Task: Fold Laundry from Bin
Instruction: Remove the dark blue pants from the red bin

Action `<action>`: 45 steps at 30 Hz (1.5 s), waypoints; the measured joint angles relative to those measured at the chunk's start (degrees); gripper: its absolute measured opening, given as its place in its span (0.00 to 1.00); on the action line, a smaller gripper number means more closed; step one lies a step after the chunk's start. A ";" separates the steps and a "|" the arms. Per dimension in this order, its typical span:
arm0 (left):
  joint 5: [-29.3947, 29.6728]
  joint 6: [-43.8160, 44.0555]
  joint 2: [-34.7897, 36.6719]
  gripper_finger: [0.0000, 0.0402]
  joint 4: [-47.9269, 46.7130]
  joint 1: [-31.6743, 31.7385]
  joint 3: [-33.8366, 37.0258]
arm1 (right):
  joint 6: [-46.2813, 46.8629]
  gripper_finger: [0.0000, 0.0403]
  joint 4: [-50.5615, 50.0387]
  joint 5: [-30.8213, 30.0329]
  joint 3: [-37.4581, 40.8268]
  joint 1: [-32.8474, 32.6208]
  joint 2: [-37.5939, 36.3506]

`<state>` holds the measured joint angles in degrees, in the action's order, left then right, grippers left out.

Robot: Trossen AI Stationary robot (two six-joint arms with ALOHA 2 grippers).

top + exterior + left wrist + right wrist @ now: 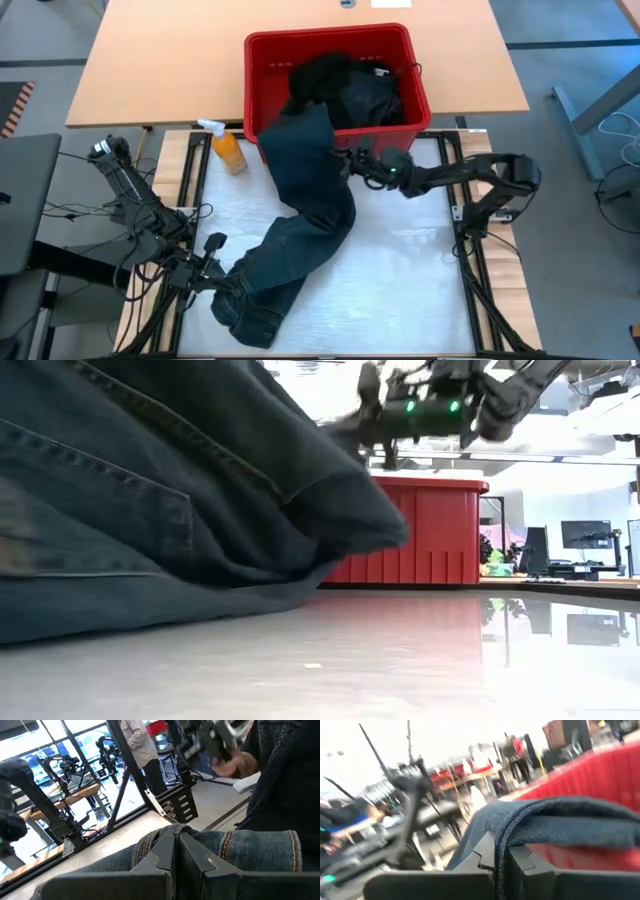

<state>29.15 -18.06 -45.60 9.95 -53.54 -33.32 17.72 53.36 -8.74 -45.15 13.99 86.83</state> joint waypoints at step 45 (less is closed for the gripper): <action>-2.99 7.25 0.73 0.00 9.76 7.34 -0.54 | 6.35 0.08 -77.48 -32.59 9.14 -34.85 -44.46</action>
<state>26.15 -10.80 -44.87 19.71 -46.19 -33.87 24.07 -24.12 -41.33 -36.01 -20.86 42.38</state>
